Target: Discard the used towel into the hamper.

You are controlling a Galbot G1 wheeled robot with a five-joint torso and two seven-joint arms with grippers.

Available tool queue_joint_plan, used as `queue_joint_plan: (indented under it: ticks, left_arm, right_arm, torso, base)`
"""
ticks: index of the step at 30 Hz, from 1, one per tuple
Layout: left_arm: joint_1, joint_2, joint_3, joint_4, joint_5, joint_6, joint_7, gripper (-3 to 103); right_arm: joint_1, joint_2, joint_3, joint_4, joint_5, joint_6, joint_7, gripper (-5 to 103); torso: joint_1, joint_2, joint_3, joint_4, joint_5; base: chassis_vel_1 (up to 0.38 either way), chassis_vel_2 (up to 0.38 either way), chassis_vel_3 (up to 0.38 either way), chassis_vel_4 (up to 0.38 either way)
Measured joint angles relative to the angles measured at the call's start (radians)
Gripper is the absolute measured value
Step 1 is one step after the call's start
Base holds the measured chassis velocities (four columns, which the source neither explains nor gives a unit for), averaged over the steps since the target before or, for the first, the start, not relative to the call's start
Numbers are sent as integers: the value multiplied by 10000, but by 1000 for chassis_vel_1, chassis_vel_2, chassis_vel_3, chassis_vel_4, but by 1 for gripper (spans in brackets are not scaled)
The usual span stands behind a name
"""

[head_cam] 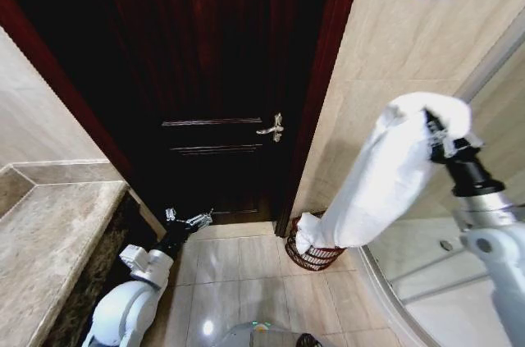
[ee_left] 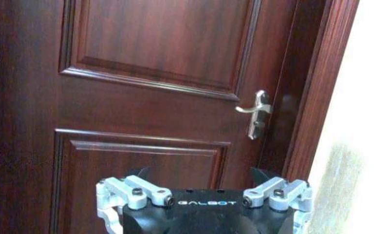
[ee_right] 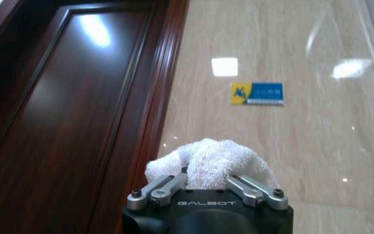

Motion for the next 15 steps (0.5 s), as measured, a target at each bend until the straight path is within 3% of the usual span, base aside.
queue_joint_plan:
  ticks: [15]
  left_arm:
    - [1,-1,0,0,0,0,0,100]
  right_arm:
    - [317,810,-731,-1649,-1071,354,-272,7]
  torso:
    - [-1,0,0,-1,0]
  base:
    - [0,0,0,0]
